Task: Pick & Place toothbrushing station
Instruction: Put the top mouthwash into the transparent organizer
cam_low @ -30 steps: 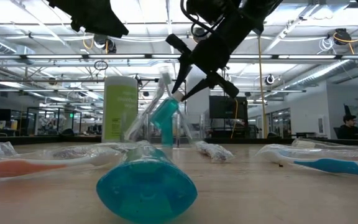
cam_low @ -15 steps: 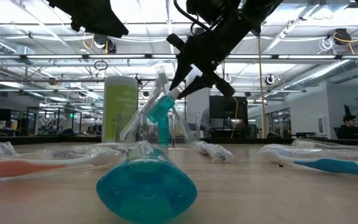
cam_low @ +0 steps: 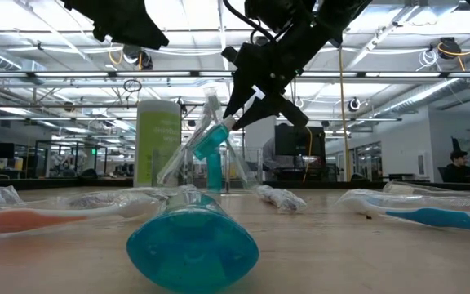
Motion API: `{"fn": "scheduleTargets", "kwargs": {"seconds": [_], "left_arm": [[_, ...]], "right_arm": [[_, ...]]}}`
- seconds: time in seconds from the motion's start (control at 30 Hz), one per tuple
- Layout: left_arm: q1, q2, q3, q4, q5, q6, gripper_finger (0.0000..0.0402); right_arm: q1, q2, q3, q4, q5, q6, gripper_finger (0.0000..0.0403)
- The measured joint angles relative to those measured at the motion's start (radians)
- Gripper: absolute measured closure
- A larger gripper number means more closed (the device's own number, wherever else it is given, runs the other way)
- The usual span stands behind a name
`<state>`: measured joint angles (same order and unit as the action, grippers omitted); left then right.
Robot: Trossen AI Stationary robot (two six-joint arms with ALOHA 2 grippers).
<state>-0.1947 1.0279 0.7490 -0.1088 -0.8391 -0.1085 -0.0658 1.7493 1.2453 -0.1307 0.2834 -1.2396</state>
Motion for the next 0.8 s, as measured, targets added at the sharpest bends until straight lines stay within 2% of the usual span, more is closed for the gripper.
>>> {"fn": "scheduleTargets", "kwargs": {"seconds": [0.4, 0.57, 0.8], "left_arm": [[0.000, 0.000, 0.000, 0.000, 0.000, 0.000, 0.0224], [0.000, 0.000, 0.000, 0.000, 0.000, 0.000, 0.0224], [0.000, 0.000, 0.000, 0.000, 0.000, 0.000, 0.0224]], "right_arm": [[0.002, 0.000, 0.000, -0.001, 0.000, -0.005, 0.0289], [-0.004, 0.000, 0.000, 0.004, 0.000, 0.054, 0.0289], [-0.006, 0.000, 0.000, 0.007, 0.000, -0.043, 0.0281]]}}
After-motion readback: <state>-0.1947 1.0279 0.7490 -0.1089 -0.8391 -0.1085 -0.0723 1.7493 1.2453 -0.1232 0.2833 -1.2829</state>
